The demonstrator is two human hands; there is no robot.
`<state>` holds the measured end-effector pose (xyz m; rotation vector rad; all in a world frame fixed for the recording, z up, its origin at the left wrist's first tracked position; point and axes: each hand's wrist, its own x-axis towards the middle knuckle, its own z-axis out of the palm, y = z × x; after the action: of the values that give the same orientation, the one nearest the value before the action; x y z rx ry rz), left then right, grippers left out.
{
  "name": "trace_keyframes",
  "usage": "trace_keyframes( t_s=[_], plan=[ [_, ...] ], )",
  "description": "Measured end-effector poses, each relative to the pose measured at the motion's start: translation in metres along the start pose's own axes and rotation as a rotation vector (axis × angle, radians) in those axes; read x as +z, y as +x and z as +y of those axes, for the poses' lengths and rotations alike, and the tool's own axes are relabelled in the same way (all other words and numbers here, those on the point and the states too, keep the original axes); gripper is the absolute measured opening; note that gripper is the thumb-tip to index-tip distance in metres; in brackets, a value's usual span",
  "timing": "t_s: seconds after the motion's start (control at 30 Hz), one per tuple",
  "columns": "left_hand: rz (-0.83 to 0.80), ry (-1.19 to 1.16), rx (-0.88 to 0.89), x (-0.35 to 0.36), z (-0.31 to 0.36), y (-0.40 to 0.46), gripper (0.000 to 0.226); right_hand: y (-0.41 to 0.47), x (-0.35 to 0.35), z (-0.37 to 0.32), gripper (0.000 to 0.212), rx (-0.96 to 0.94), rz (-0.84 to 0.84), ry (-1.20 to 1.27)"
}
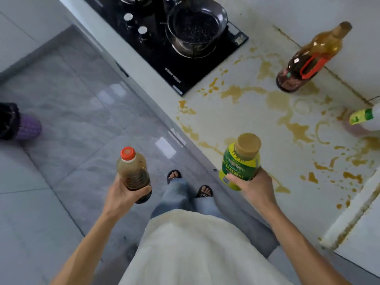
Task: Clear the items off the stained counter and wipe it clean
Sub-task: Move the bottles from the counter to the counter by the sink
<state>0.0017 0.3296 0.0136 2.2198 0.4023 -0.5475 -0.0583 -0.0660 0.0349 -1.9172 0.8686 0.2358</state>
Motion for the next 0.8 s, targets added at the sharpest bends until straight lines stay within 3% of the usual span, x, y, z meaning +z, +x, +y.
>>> trace_keyframes(
  t_s=[0.23, 0.4, 0.8],
  plan=[
    [0.185, -0.127, -0.305, -0.042, -0.108, -0.052, 0.074, 0.024, 0.108, -0.091, 0.054, -0.237, -0.249, -0.123],
    [0.225, -0.177, -0.469, -0.072, -0.16, -0.052, 0.074, 0.033, 0.183, -0.139, 0.051, -0.28, -0.352, -0.197],
    [0.326, -0.322, -0.441, -0.189, -0.162, 0.08, 0.074, 0.065, 0.269, -0.187, 0.041, -0.233, -0.381, -0.421]
  ],
)
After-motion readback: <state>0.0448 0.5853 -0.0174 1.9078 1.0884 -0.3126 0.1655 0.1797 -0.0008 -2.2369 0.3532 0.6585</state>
